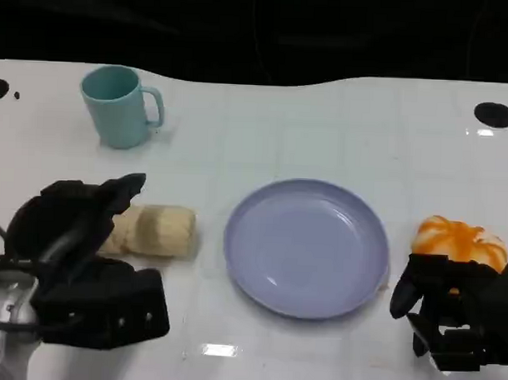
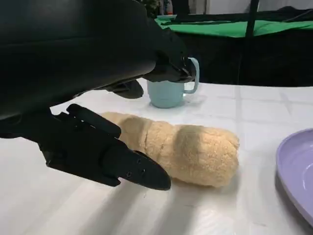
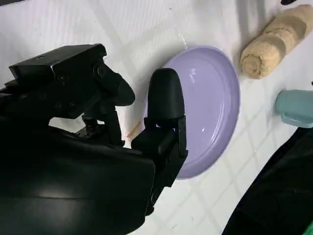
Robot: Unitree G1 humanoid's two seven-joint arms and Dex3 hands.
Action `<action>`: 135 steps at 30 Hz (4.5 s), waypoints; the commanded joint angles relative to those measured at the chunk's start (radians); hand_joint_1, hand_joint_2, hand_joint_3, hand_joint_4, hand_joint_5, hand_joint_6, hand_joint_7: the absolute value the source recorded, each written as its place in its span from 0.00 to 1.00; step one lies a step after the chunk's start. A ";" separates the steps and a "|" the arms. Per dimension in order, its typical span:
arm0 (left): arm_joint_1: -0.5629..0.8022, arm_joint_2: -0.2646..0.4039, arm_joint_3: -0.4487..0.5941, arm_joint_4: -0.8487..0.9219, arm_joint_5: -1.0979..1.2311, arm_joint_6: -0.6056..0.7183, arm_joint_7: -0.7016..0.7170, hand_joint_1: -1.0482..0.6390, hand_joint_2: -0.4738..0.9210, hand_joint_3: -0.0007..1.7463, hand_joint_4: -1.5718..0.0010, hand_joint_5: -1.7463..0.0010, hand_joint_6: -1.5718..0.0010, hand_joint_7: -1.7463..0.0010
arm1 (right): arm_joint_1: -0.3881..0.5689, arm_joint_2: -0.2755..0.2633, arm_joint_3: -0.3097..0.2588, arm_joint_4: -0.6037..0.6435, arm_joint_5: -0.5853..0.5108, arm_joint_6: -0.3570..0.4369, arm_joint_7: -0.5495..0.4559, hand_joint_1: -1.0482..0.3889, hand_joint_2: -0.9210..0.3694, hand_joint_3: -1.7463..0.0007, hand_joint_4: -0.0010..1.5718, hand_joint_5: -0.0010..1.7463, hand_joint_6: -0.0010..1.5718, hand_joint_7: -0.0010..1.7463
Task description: Grasp the towel on the left side of the plate with the left hand and place it into the plate.
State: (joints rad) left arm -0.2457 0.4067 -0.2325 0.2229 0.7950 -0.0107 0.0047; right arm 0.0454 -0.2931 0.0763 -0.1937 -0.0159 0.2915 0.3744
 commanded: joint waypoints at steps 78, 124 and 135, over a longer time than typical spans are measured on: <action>-0.450 -0.130 -0.204 0.556 -0.157 -0.319 0.243 0.51 0.77 0.47 0.47 0.00 0.58 0.06 | 0.017 -0.006 0.009 -0.037 0.005 0.033 -0.019 0.78 0.20 0.43 0.42 0.95 0.42 0.83; -0.517 -0.240 -0.319 0.484 -0.129 -0.247 -0.111 0.08 1.00 0.05 0.94 0.84 0.96 0.98 | 0.042 -0.020 0.005 -0.055 0.003 0.021 -0.009 0.79 0.20 0.42 0.42 0.95 0.43 0.83; -0.373 -0.178 -0.149 0.305 -0.363 -0.238 -0.244 0.24 1.00 0.13 0.73 0.75 0.83 0.95 | 0.059 -0.027 0.002 -0.084 0.005 0.030 -0.008 0.80 0.14 0.47 0.39 0.96 0.40 0.84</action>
State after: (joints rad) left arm -0.6551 0.2050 -0.4298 0.5618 0.4972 -0.2583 -0.1992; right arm 0.0990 -0.3008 0.0916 -0.2629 -0.0140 0.3193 0.3628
